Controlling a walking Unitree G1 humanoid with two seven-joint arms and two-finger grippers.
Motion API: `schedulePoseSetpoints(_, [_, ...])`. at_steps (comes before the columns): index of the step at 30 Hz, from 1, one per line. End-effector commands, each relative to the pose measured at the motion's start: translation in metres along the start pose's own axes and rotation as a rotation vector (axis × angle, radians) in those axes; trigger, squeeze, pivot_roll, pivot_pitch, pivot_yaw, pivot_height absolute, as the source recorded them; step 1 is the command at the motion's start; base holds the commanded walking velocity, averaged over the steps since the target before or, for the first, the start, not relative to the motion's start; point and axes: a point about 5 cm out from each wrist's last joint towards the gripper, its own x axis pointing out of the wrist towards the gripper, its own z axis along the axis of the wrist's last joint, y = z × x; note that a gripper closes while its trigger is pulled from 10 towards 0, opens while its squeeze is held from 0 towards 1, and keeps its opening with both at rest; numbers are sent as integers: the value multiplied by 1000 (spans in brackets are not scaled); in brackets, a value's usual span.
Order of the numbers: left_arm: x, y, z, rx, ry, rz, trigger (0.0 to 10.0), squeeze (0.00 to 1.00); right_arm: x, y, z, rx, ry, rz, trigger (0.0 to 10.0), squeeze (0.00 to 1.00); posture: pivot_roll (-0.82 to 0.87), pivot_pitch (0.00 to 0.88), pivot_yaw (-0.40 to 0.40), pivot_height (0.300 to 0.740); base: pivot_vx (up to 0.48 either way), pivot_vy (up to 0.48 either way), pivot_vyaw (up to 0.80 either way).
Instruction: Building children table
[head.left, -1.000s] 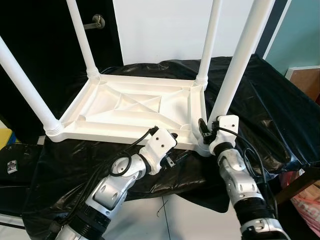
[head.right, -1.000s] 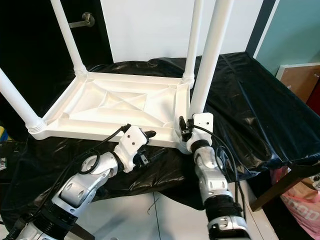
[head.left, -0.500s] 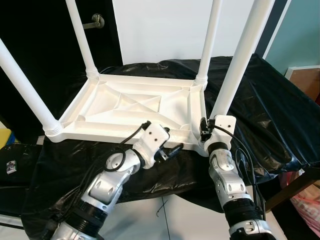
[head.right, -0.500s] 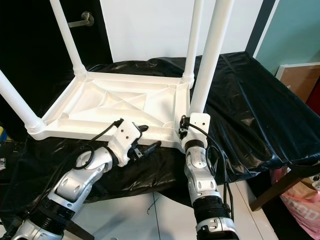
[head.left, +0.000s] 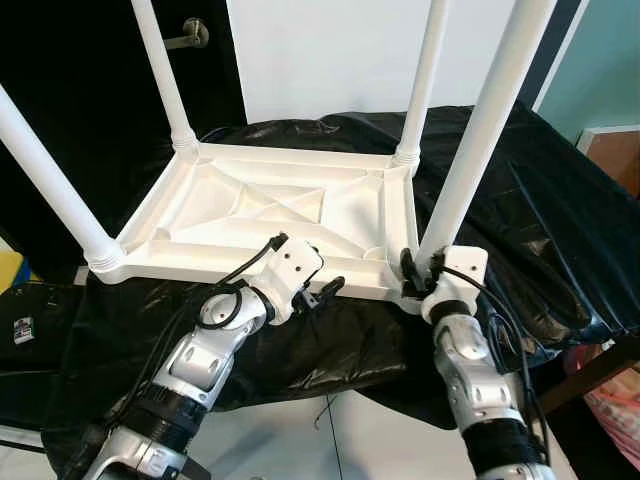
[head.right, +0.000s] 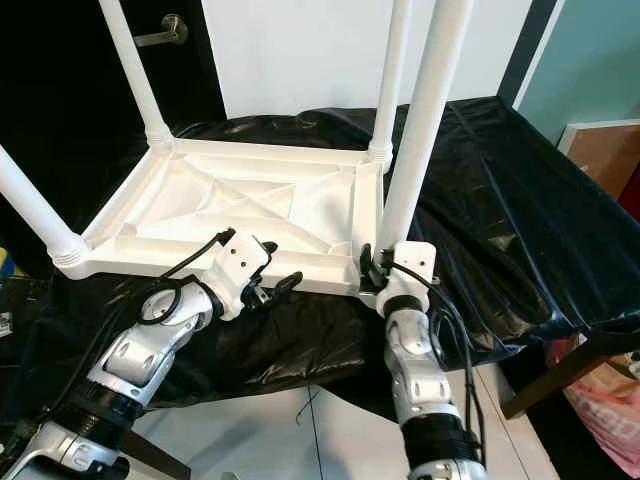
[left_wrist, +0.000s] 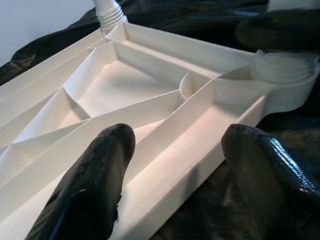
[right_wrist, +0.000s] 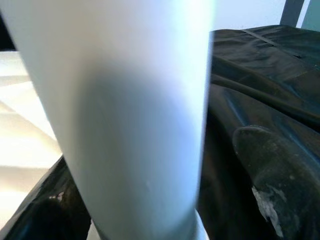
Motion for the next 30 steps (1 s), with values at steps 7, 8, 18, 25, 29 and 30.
schedulePoseSetpoints(7, [-2,9,-13,113,80,-10,10000,0,-19,-2,2,7,-30,111,10000,0,10,0,5,740,0,0,0])
schedulePoseSetpoints(8, [-3,10,-17,131,96,-18,10000,0,-23,-5,2,4,-27,124,10000,0,8,0,8,740,0,0,0])
schedulePoseSetpoints(18, [-11,21,-34,181,172,-26,10000,0,-42,-15,-4,-17,6,184,10000,0,-5,0,27,740,0,0,0])
schedulePoseSetpoints(25, [-13,35,-46,173,231,32,10000,0,-53,-16,-7,-20,22,228,10000,0,-8,0,31,740,0,0,0])
schedulePoseSetpoints(29, [-11,49,-54,167,288,93,10000,0,-60,-14,-7,-18,27,269,10000,0,-11,0,33,740,0,0,0])
schedulePoseSetpoints(30, [-11,49,-54,167,288,93,10000,0,-60,-14,-7,-18,27,269,10000,0,-11,0,33,740,0,0,0])
